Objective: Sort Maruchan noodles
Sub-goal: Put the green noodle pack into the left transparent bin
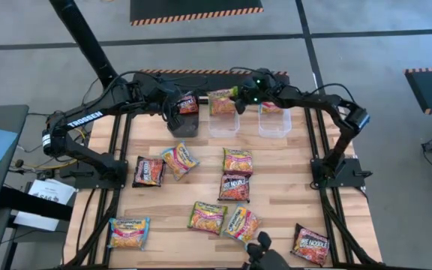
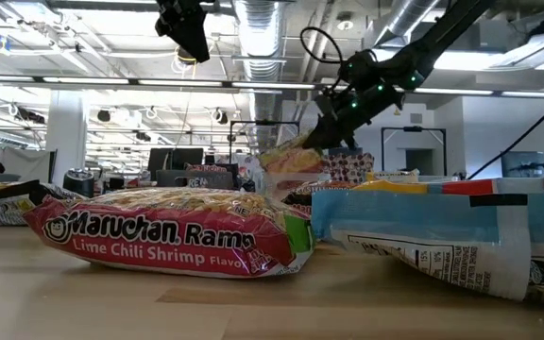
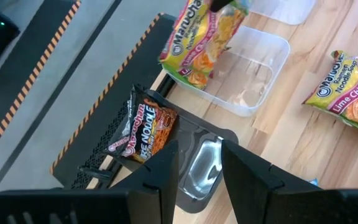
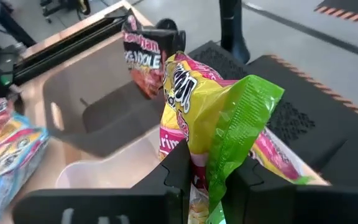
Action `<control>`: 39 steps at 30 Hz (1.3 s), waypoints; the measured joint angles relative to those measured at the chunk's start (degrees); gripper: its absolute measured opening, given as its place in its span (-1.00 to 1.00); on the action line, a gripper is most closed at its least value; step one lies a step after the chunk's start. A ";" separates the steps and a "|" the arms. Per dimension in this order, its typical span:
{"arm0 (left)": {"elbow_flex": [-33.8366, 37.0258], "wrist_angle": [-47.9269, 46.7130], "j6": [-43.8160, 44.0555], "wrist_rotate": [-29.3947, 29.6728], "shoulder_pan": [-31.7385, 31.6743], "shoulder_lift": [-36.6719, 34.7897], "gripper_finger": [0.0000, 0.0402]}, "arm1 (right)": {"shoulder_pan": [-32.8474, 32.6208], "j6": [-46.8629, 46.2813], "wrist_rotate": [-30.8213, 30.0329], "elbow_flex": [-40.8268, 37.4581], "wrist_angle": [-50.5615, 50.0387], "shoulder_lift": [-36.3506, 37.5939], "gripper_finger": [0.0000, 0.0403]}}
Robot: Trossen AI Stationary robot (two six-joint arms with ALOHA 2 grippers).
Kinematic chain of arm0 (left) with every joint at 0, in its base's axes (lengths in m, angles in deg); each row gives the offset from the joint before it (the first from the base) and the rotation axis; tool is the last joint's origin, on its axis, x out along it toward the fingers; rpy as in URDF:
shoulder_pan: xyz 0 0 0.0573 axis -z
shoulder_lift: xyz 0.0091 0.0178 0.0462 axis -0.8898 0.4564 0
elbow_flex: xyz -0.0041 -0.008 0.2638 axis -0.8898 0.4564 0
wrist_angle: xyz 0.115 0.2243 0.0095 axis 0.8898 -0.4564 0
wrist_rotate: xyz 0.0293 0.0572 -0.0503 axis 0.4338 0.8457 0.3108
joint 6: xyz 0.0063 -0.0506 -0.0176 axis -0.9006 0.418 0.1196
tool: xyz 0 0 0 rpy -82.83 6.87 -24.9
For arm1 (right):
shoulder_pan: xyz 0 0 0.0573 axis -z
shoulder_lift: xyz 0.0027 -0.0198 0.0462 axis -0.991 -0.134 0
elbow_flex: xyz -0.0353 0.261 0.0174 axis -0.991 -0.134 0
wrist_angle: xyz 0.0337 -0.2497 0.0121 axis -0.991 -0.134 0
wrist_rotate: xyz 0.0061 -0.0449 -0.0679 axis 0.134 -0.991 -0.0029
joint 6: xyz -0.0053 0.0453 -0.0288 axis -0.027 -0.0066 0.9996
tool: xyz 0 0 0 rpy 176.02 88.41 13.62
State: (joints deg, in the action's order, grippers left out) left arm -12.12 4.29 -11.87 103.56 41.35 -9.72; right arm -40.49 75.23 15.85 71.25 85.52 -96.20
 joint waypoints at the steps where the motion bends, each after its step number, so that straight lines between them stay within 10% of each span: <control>1: 0.00 0.02 0.00 -0.01 0.00 0.00 -0.45 | -0.33 -0.02 -0.82 0.03 0.04 -0.45 -0.62; 22: 0.00 -0.02 0.04 -0.01 0.00 0.00 -0.45 | -2.98 0.26 -10.19 -0.01 -0.13 -0.63 -0.61; 39: 0.00 -0.02 0.00 -0.01 0.00 0.00 -0.45 | -3.72 -1.17 -10.39 -0.01 -1.52 -0.63 -0.16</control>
State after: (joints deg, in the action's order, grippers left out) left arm -12.12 4.27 -11.87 103.55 41.35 -9.72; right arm -44.21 74.06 5.46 71.23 84.00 -96.83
